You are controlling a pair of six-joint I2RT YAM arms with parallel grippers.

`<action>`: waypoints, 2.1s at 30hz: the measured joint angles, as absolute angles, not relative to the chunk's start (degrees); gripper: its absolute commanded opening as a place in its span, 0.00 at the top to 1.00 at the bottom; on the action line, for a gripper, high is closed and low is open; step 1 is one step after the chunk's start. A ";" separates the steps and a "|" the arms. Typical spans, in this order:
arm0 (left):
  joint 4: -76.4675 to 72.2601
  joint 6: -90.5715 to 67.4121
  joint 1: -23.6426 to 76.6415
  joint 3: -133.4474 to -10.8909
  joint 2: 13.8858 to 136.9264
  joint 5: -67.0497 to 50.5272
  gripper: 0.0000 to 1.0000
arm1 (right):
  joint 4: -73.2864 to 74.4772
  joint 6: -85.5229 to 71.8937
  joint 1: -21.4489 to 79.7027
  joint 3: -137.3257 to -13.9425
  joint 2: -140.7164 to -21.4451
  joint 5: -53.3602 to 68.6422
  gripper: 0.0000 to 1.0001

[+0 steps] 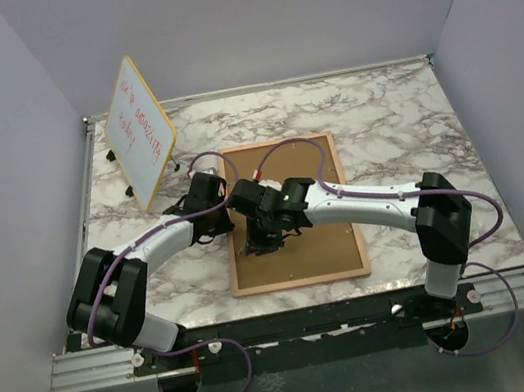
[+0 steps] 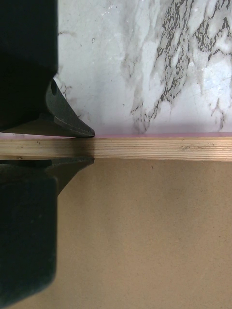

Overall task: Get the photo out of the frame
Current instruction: Release the photo frame item from the photo frame.

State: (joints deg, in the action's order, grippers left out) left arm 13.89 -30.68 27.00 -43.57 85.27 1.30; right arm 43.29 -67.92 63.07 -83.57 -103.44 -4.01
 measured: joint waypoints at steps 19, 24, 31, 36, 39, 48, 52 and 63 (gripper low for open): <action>13.89 -30.57 27.00 -43.57 85.23 1.30 1.00 | 43.29 -67.48 63.07 -83.61 -103.50 -3.92 0.99; 13.89 -30.57 27.00 -43.57 85.23 1.30 1.00 | 43.31 -67.07 63.05 -84.64 -104.25 -3.92 0.99; 13.89 -30.57 27.00 -43.57 85.23 1.30 1.00 | 43.24 -66.81 63.07 -85.86 -106.24 -3.99 0.99; 13.89 -30.57 27.00 -43.57 85.23 1.30 1.00 | 43.42 -66.92 63.05 -85.95 -106.37 -3.97 1.00; 13.89 -30.57 27.00 -43.57 85.23 1.30 1.00 | 44.64 -67.05 63.05 -87.24 -107.04 -4.01 1.00; 13.89 -30.57 27.00 -43.57 85.23 1.30 1.00 | 44.84 -67.53 63.05 -86.91 -106.89 -3.99 1.00; 13.89 -30.57 27.00 -43.57 85.23 1.30 1.00 | 44.80 -67.75 63.05 -86.52 -106.61 -4.01 0.99; 13.89 -30.57 27.00 -43.57 85.23 1.30 1.00 | 44.01 -68.36 63.07 -85.30 -105.93 -3.99 0.99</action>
State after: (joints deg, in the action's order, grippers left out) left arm 13.89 -30.57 27.00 -43.57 85.23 1.30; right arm 44.01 -68.36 63.07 -85.30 -105.93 -3.99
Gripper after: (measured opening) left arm 0.199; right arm 0.242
